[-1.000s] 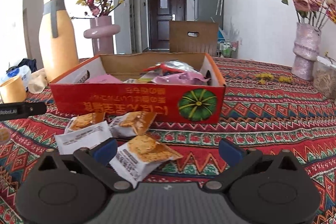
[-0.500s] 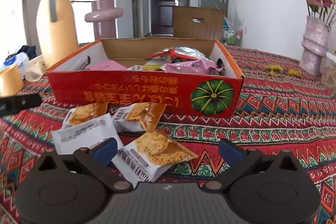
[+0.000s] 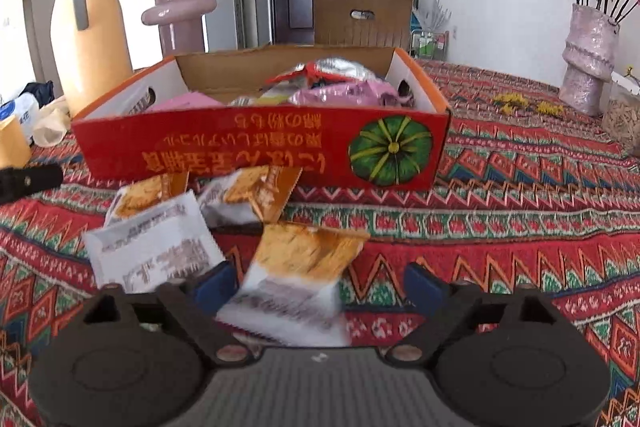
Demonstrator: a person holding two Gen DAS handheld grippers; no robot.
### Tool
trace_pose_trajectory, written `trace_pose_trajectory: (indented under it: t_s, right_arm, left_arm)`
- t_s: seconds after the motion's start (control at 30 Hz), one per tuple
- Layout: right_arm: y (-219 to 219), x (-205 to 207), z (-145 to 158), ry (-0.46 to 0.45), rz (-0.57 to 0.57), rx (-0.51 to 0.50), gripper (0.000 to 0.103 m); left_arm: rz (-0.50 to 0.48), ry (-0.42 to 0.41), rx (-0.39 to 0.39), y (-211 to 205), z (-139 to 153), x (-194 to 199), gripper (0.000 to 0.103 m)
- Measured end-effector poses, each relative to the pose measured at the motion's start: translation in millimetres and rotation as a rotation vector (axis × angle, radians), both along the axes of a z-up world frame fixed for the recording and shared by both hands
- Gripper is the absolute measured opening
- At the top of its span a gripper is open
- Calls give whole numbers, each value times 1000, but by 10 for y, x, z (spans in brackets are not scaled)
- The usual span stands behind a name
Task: Organize snacks
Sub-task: 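Grasp a white cookie packet from the pile with the right gripper, then grasp a white cookie wrapper with the left gripper while the right holds its packet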
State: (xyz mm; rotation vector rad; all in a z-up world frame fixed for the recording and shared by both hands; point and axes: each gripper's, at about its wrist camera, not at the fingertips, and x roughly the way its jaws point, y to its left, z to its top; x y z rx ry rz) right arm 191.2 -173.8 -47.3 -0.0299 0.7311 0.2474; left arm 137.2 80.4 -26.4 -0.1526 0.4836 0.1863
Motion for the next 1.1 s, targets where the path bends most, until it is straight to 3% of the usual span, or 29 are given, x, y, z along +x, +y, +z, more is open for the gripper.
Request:
trace_pose_trajectory:
  t_s: [0.1, 0.17, 0.27, 0.43, 0.7, 0.93, 1.1]
  right_arm:
    - [-14, -47, 3, -11, 8, 2, 70]
    - [-20, -70, 20, -20, 18, 6, 52]
    - [-22, -91, 30, -30, 30, 8, 46]
    - [-13, -164, 45, -77, 33, -11, 43]
    - [-316, -189, 186, -183, -63, 18, 42]
    - [-656, -110, 142, -196, -158, 49, 40]
    - [-686, -98, 82, -194, -160, 69, 40]
  left_arm:
    - [0, 0, 0, 2, 1, 0, 103]
    - [0, 0, -1, 4, 1, 0, 103]
    - [0, 0, 0, 5, 1, 1, 103]
    - [0, 1, -1, 5, 2, 3, 103]
    - [0, 3, 1, 4, 4, 5, 103]
    - [5, 9, 4, 0, -11, 9, 103]
    - [8, 12, 8, -2, -13, 17, 103]
